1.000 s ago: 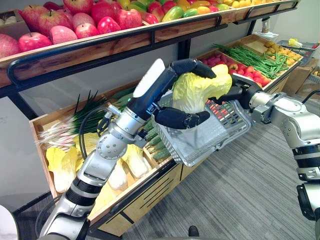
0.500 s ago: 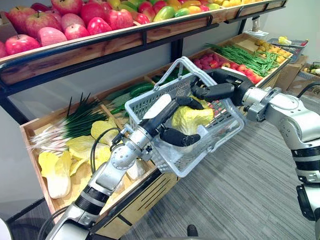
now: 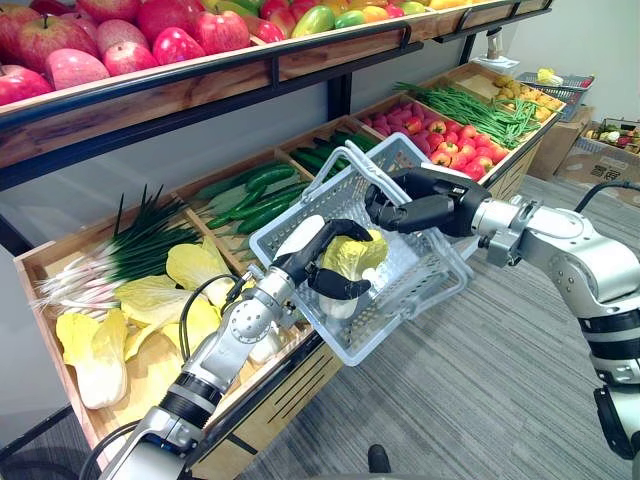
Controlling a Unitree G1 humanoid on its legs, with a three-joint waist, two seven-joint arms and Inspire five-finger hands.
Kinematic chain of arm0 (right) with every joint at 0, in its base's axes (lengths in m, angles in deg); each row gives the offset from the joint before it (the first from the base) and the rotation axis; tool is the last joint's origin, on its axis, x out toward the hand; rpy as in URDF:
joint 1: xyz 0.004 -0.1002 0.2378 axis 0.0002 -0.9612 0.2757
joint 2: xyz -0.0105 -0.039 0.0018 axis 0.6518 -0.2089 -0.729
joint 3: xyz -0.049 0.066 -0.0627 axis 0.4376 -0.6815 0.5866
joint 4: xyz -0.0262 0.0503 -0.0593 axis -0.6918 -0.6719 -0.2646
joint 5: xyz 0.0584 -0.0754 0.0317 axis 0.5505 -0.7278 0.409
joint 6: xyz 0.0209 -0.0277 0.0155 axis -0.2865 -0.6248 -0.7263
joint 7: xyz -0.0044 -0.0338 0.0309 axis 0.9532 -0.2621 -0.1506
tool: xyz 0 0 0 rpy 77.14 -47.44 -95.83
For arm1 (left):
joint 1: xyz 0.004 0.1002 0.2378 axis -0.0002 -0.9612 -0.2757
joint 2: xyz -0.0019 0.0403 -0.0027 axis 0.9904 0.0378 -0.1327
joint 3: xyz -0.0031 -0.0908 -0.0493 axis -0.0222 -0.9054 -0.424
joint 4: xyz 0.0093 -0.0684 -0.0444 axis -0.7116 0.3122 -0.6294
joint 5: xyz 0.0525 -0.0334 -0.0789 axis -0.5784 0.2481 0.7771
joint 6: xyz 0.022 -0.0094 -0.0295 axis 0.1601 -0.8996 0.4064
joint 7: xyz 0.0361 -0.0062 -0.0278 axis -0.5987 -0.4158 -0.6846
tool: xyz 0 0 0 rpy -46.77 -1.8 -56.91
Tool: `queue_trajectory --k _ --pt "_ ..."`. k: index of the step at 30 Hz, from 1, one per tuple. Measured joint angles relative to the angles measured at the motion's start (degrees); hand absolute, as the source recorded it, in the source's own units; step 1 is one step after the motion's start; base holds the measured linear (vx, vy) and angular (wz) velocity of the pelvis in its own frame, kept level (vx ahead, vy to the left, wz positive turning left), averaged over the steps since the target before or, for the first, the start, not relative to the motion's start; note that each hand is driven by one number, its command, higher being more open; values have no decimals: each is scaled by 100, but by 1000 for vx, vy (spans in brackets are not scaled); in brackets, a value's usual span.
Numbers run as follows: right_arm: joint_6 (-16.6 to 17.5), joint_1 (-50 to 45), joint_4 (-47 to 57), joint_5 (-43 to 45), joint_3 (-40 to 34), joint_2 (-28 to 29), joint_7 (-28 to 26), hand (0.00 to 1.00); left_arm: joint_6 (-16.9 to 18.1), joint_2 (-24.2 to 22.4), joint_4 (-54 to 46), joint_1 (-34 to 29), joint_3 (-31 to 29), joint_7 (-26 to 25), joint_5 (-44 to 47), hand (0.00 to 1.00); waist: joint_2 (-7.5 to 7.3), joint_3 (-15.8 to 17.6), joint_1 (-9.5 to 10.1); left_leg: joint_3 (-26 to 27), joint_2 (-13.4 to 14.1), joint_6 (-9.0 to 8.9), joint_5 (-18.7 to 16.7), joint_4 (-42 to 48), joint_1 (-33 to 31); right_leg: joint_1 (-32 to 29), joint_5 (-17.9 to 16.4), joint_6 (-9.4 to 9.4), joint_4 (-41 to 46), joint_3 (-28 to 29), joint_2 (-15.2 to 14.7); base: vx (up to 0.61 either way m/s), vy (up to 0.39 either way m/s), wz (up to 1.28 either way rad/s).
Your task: Pick vegetable in the basket
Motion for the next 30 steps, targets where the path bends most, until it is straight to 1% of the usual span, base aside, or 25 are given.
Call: queue_trajectory --k 2,6,7,8,11,13,14,15,16,18,21,23,26,29,30 --pt "-112 -53 22 -6 1 0 -64 0 12 5 187 68 -11 -15 -53 100 -19 10 -6 -3 6 0 -17 18 8 6 -1 -1 -1 15 5 -5 34 -4" --pt "-135 -54 58 -19 0 0 -91 0 75 19 302 149 -11 11 -87 100 -75 44 -32 1 15 -8 -29 40 6 6 -13 -10 -4 22 11 -3 7 -1" --pt "-135 -54 59 -19 -2 -1 -89 0 76 37 303 174 -11 59 -86 100 -81 45 -34 11 17 -10 -29 40 5 4 -12 -9 -4 23 16 5 30 -1" --pt "-136 -53 58 -19 -4 -8 -84 0 85 98 294 215 -12 254 -17 100 -83 43 -43 13 19 -13 -31 40 7 4 -12 -9 -3 24 19 15 38 -1" --pt "-145 -53 51 -24 -32 -54 -39 0 20 617 -92 366 -9 1201 469 100 -81 42 -72 14 24 -19 -34 35 4 0 -10 -10 0 20 21 26 41 1" --pt "-145 -50 -24 -16 -60 -190 54 0 -173 1223 -824 529 17 2166 1224 100 -79 41 -69 12 23 -20 -35 29 8 13 -10 -9 1 6 15 26 47 5" --pt "-146 -45 -134 -4 -59 -319 108 0 -384 1608 -1340 764 80 2729 1717 100 -79 41 -41 7 16 -20 -35 23 16 25 -10 -9 2 -5 6 13 41 5" --pt "-146 -30 -205 44 -73 -378 99 0 -598 1822 -1532 929 168 2947 1802 100 -77 40 -15 5 12 -20 -35 20 23 33 -10 -9 2 -8 1 -6 93 6" --pt "-230 374 -647 71 15 -586 394 0 -1226 2886 -2516 1760 393 3991 3249 100 -32 22 13 -25 12 27 -82 51 89 144 -30 11 -2 -15 -40 -30 84 6" --pt "-234 539 -709 263 82 -720 549 0 -1276 2887 -3048 1797 394 4166 3716 100 28 -16 9 -23 -11 56 -106 56 84 161 -62 19 -6 -27 -74 -30 71 4" --pt "-234 751 -709 332 283 -724 581 0 -1326 2887 -3338 1797 396 4272 3838 100 82 -51 -24 -21 -7 56 -107 53 116 187 -72 15 -9 -27 -83 -2 39 -1" --pt "-233 793 -743 540 345 -725 644 0 -1578 2901 -3360 1797 395 4271 4110 100 112 -71 -19 -51 8 48 -100 45 102 188 -79 4 -9 -70 -89 0 18 7" --pt "-233 901 -989 572 460 -738 684 0 -1755 3017 -3352 1798 394 4258 4464 100 141 -90 0 -147 19 37 -81 33 74 192 -89 -8 -8 -154 -89 3 4 13" --pt "-232 906 -1272 574 459 -743 823 0 -1757 3180 -3325 1797 383 4113 4687 100 145 -93 66 -170 23 32 -69 29 82 191 -89 -9 -4 -192 -82 14 22 9" --pt "-232 906 -1615 574 458 -750 959 0 -1699 3193 -2966 1732 -123 3688 4973 100 146 -93 138 -194 16 37 -65 29 64 191 -89 -9 -2 -214 -93 1 53 7"
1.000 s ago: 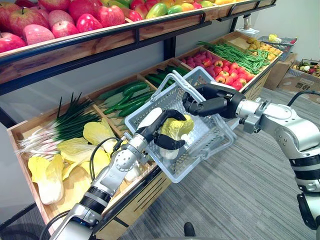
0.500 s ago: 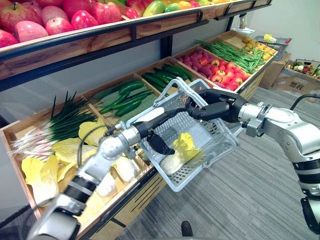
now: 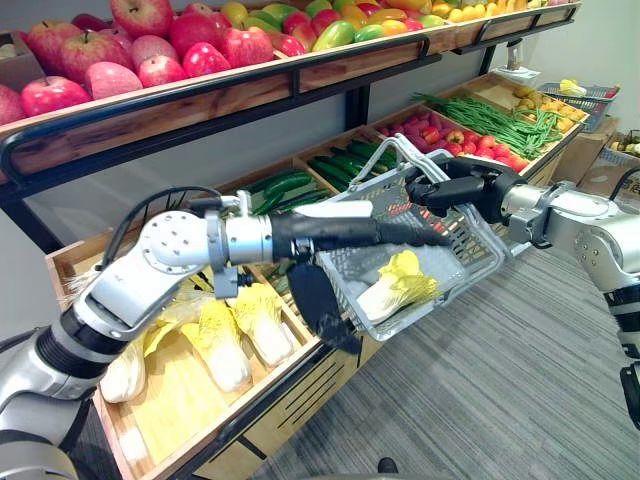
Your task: Pick vegetable in the basket
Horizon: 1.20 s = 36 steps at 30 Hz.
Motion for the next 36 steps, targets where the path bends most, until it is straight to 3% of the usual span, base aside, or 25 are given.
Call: queue_trajectory --k 2,5,7,9,11,13,16,18,22,26,29,31,34,36 --pt "0 -4 -114 -1 -12 -17 18 0 83 1 406 -64 -499 -501 407 100 0 0 -1 -10 -27 2 10 -6 -26 -1 1 2 0 -13 -12 -12 46 5" --pt "15 -230 -117 7 -421 -4 -14 0 117 -84 591 -239 -1065 -762 840 100 -1 1 1 -80 -54 21 57 -52 -60 -10 1 2 0 -75 -21 -17 19 12" --pt "237 -1136 95 2 -1520 69 -195 0 198 -606 441 -1249 -2523 -842 1547 100 -2 1 56 -112 -54 21 83 -109 -56 -19 1 2 1 -105 -15 12 20 9" --pt "323 -1718 124 -71 -2169 68 -230 0 320 -987 559 -1948 -3628 -1018 1823 100 -5 3 85 -114 -54 20 84 -122 -57 -22 0 4 -1 -114 -13 0 0 0" --pt "347 -2179 82 -137 -2708 66 -168 0 328 -1138 872 -2407 -4385 -1145 2021 100 -43 -5 117 -114 -67 25 97 -146 -57 -28 -8 13 -14 -118 -24 0 0 0" --pt "367 -2451 76 -134 -2949 62 -158 0 326 -1264 1032 -2631 -4692 -1123 2026 100 -86 -20 137 -114 -79 29 103 -159 -63 -42 -17 23 -25 -119 -37 -30 17 0" --pt "395 -2775 77 -133 -3051 51 -160 0 204 -1412 1028 -2971 -4686 -630 1983 100 -151 -63 146 -117 -101 33 105 -138 -131 -105 -18 28 -26 -119 -65 -10 7 0" --pt "520 -3118 77 -113 -3143 51 -112 0 -208 -1436 1008 -3352 -4494 2 1835 100 -155 -70 137 -122 -115 35 105 -120 -143 -139 -15 32 -22 -115 -81 0 0 0" --pt "583 -3487 59 -71 -3421 42 94 0 -927 -1438 1043 -4175 -4074 725 1328 100 -145 -72 55 -120 -115 38 94 -118 -175 -183 -13 35 -3 -100 -78 39 30 -2" --pt "797 -3660 -250 183 -3727 4 240 0 -1618 -1621 1886 -4831 -3923 1064 1224 100 -112 -66 -93 -107 -84 28 -51 69 -274 -178 -31 48 0 -69 -54 12 22 -4" --pt "880 -3770 -515 374 -4042 -73 285 0 -1885 -1704 2624 -5287 -3922 1254 932 100 -63 -79 -178 -108 -51 22 -149 204 -331 -180 -56 49 1 -70 -38 11 8 -1" --pt "958 -3941 -743 528 -4128 -294 305 0 -1961 -1707 3122 -5547 -3923 1379 885 100 -28 -101 -182 -110 -26 9 -200 267 -338 -162 -79 45 1 -72 -17 50 18 -1" --pt "1053 -4029 -1174 734 -4146 -392 314 0 -1887 -1798 4161 -5631 -4160 957 1263 100 -16 -110 -176 -161 16 5 -279 389 -348 -93 -111 28 2 -114 3 23 14 6" --pt "1061 -4305 -1230 829 -4321 -313 249 0 -1443 -2169 4859 -5558 -4823 414 1888 100 -3 -119 -146 -255 13 15 -307 426 -384 -50 -142 38 2 -202 -22 3 15 18"
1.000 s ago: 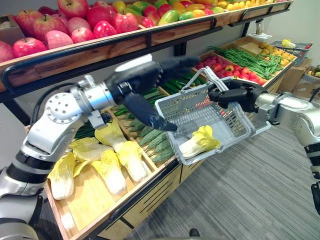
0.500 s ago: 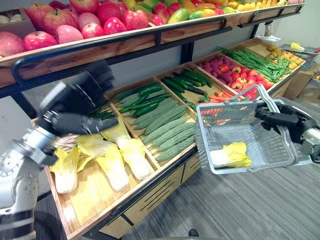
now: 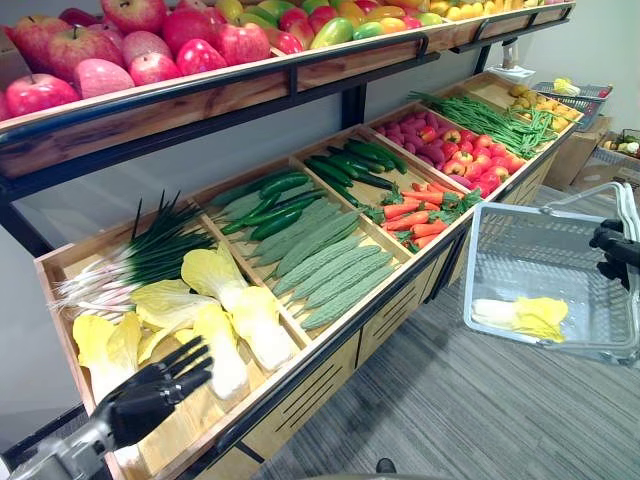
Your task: Pick vegetable in the basket
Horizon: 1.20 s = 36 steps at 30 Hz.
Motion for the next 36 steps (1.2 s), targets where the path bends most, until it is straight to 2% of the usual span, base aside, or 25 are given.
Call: queue_trajectory --k 1,3,5,6,7,11,13,16,20,25,31,33,34,36 --pt "0 -35 -52 -1 -67 52 -32 0 189 -114 160 45 -207 -189 135 100 1 -1 -1 -34 -2 3 -3 8 -9 18 -11 0 0 -39 -10 4 15 29" --pt "-1 -59 -339 -13 -320 368 -52 0 924 -426 731 304 -1055 -877 502 100 -30 -29 5 -196 -4 5 -7 30 -54 75 -55 0 -1 -189 -39 -1 5 33" --pt "-1 -58 -531 -33 -469 617 -47 0 1403 -596 928 415 -1580 -1368 778 100 -54 -80 27 -282 -2 6 -6 49 -103 77 -75 4 -2 -269 -47 24 -10 45" --pt "-43 -146 -944 -41 -487 1406 97 0 2330 -1040 976 425 -2553 -2963 1137 100 -166 -121 146 -536 -2 11 -2 79 -152 172 -149 0 -2 -514 -73 49 -7 57" --pt "-56 -150 -944 -41 -487 1525 127 0 2416 -1111 976 395 -2623 -3115 1174 100 -184 -119 165 -550 -7 12 -1 80 -154 176 -152 3 -1 -525 -80 47 -1 50" --pt "-58 -151 -959 -39 -487 1723 152 0 2449 -1220 978 403 -2734 -3231 1182 100 -258 -122 182 -600 -22 20 -2 81 -161 210 -163 10 -3 -564 -99 -9 7 7" --pt "36 -146 -1176 -30 -524 1830 157 0 2608 -1372 984 456 -2743 -3332 1170 100 -301 -164 194 -666 -30 27 -5 76 -159 253 -191 14 -4 -634 -116 -10 -1 18" --pt "250 -205 -1623 115 -1173 2488 573 0 2951 -2092 975 504 -2821 -4029 1218 100 -343 -226 168 -831 -60 46 -6 56 -152 344 -263 46 -3 -805 -165 29 12 26" --pt "332 -410 -2134 209 -1193 2866 728 0 2958 -2682 1348 405 -2817 -4515 1506 100 -306 -188 195 -902 -97 87 45 -87 -107 364 -309 42 -1 -889 -206 45 17 12" --pt "463 -531 -2645 417 -1191 3562 760 0 2936 -3027 2016 341 -2500 -4692 1481 100 -139 -47 210 -941 -127 97 55 -205 91 534 -380 69 0 -942 -238 39 17 6" --pt "598 -680 -3537 411 -1314 4160 705 0 2798 -3254 2893 445 -2316 -4976 1333 100 -84 33 183 -928 -132 104 56 -306 206 593 -422 70 0 -942 -237 0 0 0" --pt "807 -718 -3826 421 -1391 4381 684 0 2753 -3355 3241 482 -2287 -5012 1210 100 -59 120 182 -917 -135 111 54 -338 324 691 -450 84 0 -932 -237 0 0 0" --pt "976 -790 -3959 423 -1416 4507 667 0 2597 -3440 3402 482 -2243 -5026 1105 100 -52 128 182 -913 -138 119 47 -345 337 698 -460 93 0 -929 -240 0 0 0" --pt "1093 -867 -4044 422 -1412 4633 650 0 2322 -3485 3462 462 -1965 -5012 826 100 -69 179 194 -911 -135 119 46 -348 357 717 -462 94 0 -928 -236 0 0 0"
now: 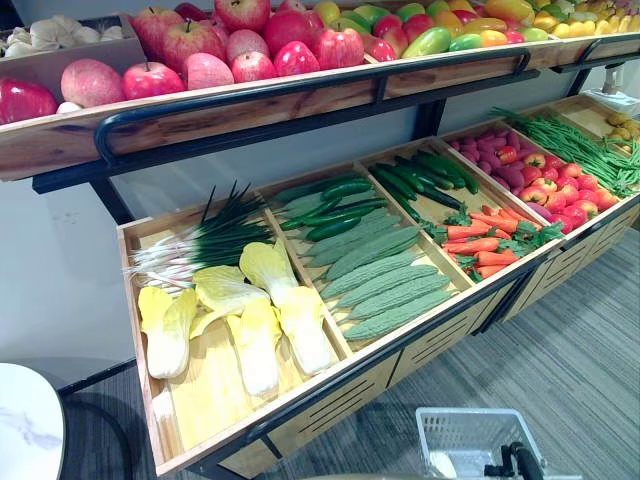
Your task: Pick vegetable in the basket
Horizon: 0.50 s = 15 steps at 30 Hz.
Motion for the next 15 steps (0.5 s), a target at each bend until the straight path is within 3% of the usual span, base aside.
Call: queue_trajectory --k 6,15 --pt "336 -28 -63 -17 198 166 -4 0 -1085 53 34 111 1118 494 -1284 100 -25 106 0 108 12 -2 -1 -73 121 37 2 5 -1 82 19 -9 -1 -8" --pt "494 63 -109 -274 1058 167 45 0 -1520 451 115 344 2320 627 -2100 100 -128 224 -7 256 31 -16 -9 -97 230 42 8 12 -3 214 58 10 -2 -7"
